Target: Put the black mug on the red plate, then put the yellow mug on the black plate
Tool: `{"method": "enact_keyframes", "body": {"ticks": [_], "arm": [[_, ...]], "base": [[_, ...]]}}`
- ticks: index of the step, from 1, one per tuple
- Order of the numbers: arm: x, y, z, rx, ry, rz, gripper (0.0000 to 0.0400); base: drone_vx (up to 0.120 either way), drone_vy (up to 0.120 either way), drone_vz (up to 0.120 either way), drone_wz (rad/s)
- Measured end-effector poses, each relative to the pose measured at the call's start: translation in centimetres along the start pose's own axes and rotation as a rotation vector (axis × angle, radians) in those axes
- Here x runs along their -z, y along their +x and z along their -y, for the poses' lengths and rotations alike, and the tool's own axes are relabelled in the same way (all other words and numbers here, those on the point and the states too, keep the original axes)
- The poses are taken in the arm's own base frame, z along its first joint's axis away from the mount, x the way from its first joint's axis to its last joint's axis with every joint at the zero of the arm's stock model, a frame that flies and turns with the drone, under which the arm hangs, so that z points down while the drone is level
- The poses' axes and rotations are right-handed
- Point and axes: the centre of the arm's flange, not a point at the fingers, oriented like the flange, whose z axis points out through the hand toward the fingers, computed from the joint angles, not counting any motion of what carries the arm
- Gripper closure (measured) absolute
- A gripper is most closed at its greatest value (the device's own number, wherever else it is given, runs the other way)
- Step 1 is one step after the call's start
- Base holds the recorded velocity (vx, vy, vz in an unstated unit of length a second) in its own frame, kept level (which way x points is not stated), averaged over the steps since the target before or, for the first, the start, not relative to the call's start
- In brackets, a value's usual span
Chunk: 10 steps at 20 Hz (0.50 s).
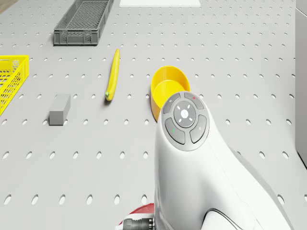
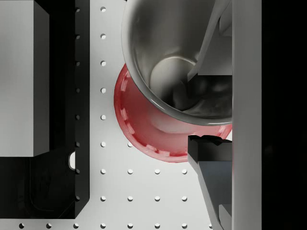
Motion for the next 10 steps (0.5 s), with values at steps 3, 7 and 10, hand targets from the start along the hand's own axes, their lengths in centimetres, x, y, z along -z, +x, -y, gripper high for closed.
{"method": "enact_keyframes", "body": {"ticks": [3,7,10], "arm": [[-1.1,0.2,-0.2,0.000,0.000,0.000,0.0290],[-2.7,0.3,-0.3,0.000,0.000,0.000,0.0290],[-3.7,0.4,-0.4,0.000,0.000,0.000,0.0290]], "base": [[0.000,0.000,0.000,0.000],[0.000,0.000,0.000,0.000],[0.000,0.000,0.000,0.000]]}}
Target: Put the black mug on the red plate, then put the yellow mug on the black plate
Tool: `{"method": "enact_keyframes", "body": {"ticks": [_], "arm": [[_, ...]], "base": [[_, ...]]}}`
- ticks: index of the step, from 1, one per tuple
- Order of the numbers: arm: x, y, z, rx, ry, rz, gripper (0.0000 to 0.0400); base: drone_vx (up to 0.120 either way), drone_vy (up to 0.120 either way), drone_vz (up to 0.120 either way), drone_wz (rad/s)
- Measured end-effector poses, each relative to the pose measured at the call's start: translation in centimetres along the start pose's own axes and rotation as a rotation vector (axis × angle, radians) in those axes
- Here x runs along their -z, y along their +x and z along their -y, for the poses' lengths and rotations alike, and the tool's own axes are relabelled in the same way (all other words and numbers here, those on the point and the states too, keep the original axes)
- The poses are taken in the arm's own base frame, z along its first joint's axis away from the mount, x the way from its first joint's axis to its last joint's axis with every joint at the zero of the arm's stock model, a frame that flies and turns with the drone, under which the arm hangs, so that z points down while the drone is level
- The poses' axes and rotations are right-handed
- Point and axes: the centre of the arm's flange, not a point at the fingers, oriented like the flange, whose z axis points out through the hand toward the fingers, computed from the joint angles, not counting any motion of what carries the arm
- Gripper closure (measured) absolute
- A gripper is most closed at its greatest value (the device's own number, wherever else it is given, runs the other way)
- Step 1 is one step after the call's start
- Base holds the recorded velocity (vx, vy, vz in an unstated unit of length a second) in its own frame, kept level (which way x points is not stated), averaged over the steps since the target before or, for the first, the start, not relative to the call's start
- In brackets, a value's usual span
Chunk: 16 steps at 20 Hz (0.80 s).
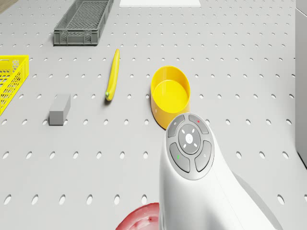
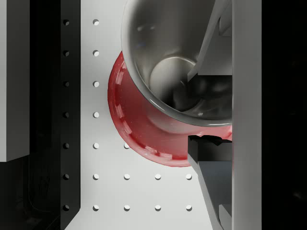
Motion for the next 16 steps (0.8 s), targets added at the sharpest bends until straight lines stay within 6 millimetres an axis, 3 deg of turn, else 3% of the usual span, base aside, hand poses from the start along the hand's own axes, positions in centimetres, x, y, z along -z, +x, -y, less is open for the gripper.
{"method": "enact_keyframes", "body": {"ticks": [16], "arm": [[-5.0,0.1,0.0,0.000,0.000,0.000,0.0290]], "base": [[0.000,0.000,0.000,0.000]]}}
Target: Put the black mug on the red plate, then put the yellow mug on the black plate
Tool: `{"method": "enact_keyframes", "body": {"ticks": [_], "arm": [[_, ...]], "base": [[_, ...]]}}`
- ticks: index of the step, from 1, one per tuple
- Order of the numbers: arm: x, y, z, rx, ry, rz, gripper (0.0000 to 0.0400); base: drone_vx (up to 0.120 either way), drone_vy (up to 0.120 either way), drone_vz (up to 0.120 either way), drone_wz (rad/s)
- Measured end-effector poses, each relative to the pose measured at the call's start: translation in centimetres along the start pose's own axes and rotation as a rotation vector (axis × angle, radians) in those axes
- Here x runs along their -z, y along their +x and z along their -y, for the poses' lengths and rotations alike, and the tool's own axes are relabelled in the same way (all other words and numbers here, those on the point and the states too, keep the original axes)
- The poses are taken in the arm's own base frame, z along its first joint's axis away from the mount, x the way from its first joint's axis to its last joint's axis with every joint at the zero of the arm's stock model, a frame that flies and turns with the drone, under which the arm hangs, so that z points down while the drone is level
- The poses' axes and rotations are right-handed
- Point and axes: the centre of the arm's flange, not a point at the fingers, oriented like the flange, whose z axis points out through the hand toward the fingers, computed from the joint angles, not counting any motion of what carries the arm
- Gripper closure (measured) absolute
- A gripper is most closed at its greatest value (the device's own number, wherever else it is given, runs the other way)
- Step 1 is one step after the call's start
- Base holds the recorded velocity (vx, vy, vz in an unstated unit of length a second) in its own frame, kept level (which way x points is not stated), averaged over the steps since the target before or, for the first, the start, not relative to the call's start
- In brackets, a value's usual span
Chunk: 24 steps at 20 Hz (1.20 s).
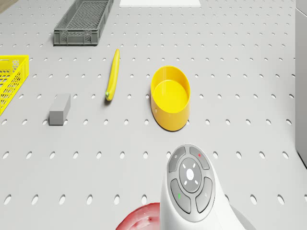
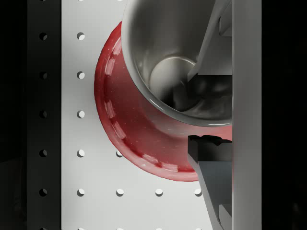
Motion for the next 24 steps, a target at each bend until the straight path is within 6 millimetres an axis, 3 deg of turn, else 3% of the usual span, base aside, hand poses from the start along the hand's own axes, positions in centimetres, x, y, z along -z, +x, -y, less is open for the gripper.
{"method": "enact_keyframes", "body": {"ticks": [15,19,21,24], "arm": [[-1.4,1.7,1.7,0.000,0.000,0.000,0.0290],[-1.4,1.7,1.8,0.000,0.000,0.000,0.0116],[-1.3,1.8,1.8,0.000,0.000,0.000,0.0070],[-0.6,1.8,1.8,0.000,0.000,0.000,0.0033]], "base": [[0.000,0.000,0.000,0.000],[0.000,0.000,0.000,0.000],[0.000,0.000,0.000,0.000],[0.000,0.000,0.000,0.000]]}}
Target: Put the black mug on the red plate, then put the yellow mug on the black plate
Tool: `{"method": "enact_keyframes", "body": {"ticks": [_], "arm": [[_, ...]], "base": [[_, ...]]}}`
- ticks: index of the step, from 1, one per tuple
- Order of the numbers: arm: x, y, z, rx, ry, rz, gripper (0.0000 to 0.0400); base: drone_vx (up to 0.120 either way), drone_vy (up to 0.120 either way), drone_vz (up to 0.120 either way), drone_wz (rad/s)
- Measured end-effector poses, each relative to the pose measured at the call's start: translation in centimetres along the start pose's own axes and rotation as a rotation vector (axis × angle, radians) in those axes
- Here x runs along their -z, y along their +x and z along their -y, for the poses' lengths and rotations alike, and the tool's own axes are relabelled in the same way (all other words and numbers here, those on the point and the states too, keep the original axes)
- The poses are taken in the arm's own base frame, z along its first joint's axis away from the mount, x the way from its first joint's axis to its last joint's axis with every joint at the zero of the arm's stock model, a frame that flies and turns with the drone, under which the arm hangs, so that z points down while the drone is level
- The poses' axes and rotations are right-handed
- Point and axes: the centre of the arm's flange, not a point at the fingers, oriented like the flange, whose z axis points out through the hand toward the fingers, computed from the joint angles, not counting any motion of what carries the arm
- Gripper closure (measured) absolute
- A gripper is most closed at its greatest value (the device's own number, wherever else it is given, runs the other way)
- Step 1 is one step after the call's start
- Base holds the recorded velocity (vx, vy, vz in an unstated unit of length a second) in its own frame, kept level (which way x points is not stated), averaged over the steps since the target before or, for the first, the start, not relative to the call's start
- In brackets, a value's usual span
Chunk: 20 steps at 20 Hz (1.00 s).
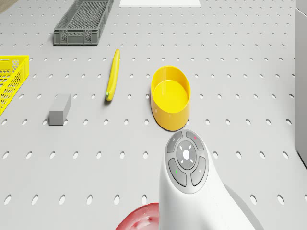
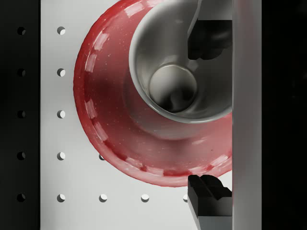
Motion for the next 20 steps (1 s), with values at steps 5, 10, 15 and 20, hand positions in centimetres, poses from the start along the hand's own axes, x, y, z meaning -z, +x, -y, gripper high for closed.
{"method": "enact_keyframes", "body": {"ticks": [5,10,15,20], "arm": [[2.0,0.0,0.0,0.000,0.000,0.000,0.0010],[4.5,0.0,0.0,0.000,0.000,0.000,0.0003],[6.4,0.0,0.0,0.000,0.000,0.000,0.0001],[7.2,0.0,0.0,0.000,0.000,0.000,0.0000]], "base": [[0.000,0.000,0.000,0.000],[0.000,0.000,0.000,0.000],[0.000,0.112,0.000,0.000],[0.000,0.120,0.000,0.000]]}}
